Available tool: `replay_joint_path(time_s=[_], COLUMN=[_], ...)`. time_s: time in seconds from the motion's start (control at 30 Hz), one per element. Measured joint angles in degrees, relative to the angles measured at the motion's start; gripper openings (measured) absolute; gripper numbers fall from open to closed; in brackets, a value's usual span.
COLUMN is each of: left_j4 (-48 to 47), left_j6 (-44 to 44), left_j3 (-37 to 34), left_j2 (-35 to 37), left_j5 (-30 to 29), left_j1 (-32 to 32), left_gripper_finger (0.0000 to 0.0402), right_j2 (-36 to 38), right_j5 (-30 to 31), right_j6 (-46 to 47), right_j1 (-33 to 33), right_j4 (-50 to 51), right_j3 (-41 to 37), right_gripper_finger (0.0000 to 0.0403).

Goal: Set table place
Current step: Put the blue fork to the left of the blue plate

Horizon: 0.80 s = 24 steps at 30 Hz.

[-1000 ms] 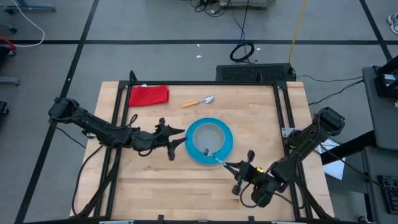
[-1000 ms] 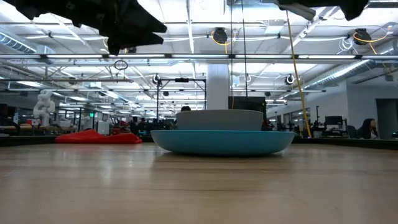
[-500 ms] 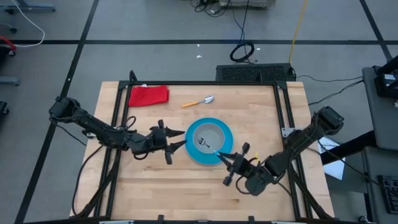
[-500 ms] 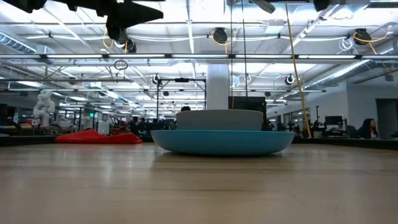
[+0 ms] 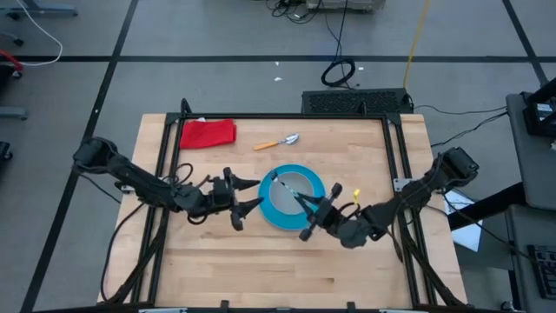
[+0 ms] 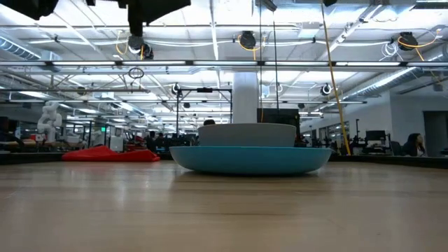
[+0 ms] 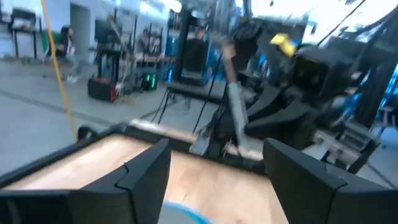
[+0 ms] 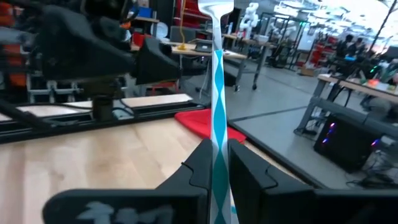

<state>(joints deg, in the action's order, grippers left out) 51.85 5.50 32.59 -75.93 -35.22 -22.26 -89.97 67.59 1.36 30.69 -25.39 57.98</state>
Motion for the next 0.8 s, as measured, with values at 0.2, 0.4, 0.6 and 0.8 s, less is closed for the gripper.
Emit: replay_joint_path(time_s=[0.2, 0.4, 0.6, 0.8], left_j4=[2.94, 2.67, 2.26, 2.27], left_j6=[-6.27, -8.42, -3.22, -2.35], left_j3=[4.18, 9.98, 12.71, 15.45], left_j2=[-5.76, -10.17, -11.9, -14.64], left_j5=[0.01, -3.21, -4.7, -1.2], left_j1=[0.0, 0.34, 2.11, 3.42], left_gripper_finger=[0.0262, 0.0262, 0.0262, 0.0252], right_j2=[-0.06, -0.07, -0.07, -0.07], right_j5=[-0.23, -0.32, -0.35, -0.37], right_j6=[-2.94, -4.52, -5.79, -7.37], right_j1=[-1.13, -1.43, -1.42, -1.78], right_j4=[-2.22, -3.53, -4.55, -5.59], right_j3=[0.0, 0.0, 0.0, 0.0], right_gripper_finger=[0.0026, 0.0026, 0.0027, 0.0027])
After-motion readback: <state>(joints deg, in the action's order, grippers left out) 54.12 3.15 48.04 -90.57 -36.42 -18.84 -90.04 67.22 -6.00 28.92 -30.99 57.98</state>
